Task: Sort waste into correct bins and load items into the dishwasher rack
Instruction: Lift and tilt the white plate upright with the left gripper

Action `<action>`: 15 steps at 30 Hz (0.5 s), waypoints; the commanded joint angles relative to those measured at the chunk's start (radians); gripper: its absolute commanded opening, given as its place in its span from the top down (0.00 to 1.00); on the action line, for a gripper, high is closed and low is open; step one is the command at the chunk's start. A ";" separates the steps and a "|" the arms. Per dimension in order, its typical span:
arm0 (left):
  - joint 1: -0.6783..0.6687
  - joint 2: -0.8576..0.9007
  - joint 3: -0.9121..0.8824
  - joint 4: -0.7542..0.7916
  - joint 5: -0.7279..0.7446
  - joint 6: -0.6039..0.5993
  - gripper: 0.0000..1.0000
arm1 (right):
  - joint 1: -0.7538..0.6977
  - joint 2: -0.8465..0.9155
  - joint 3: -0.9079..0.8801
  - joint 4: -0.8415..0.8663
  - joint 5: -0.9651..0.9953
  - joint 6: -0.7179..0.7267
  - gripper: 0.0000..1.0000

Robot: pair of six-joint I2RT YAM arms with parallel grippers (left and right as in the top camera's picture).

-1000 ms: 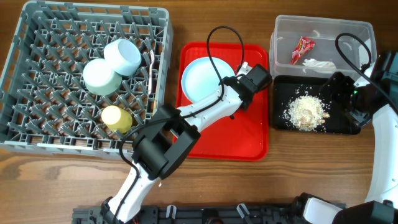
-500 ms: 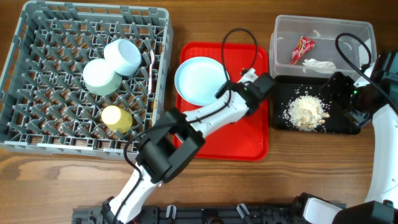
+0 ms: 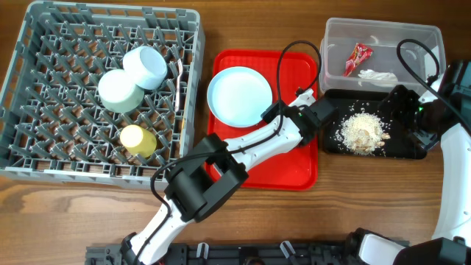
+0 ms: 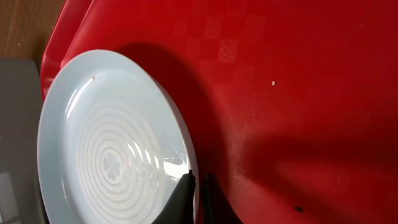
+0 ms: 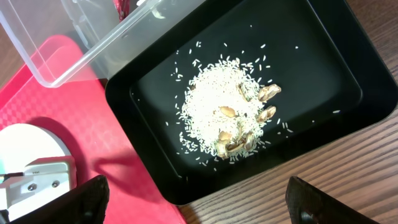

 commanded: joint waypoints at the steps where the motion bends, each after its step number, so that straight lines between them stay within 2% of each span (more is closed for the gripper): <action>1: 0.003 -0.006 0.021 -0.005 -0.037 0.012 0.96 | -0.002 0.011 0.014 -0.003 -0.009 -0.003 0.09; 4: 0.003 -0.006 0.021 -0.029 -0.066 0.012 0.95 | -0.002 0.011 0.014 -0.003 -0.009 -0.003 0.08; 5: 0.004 -0.006 0.021 -0.036 -0.066 0.011 0.82 | -0.002 0.011 0.014 -0.003 -0.009 -0.004 0.08; 8: 0.007 -0.006 0.021 -0.072 -0.066 0.010 0.72 | -0.002 0.011 0.014 -0.003 -0.010 -0.003 0.09; 13: 0.019 -0.006 0.021 -0.107 -0.060 0.006 0.67 | -0.002 0.011 0.014 -0.005 -0.009 -0.003 0.09; 15: 0.030 -0.006 0.021 -0.109 -0.044 -0.008 0.69 | -0.002 0.011 0.014 -0.006 -0.009 -0.003 0.09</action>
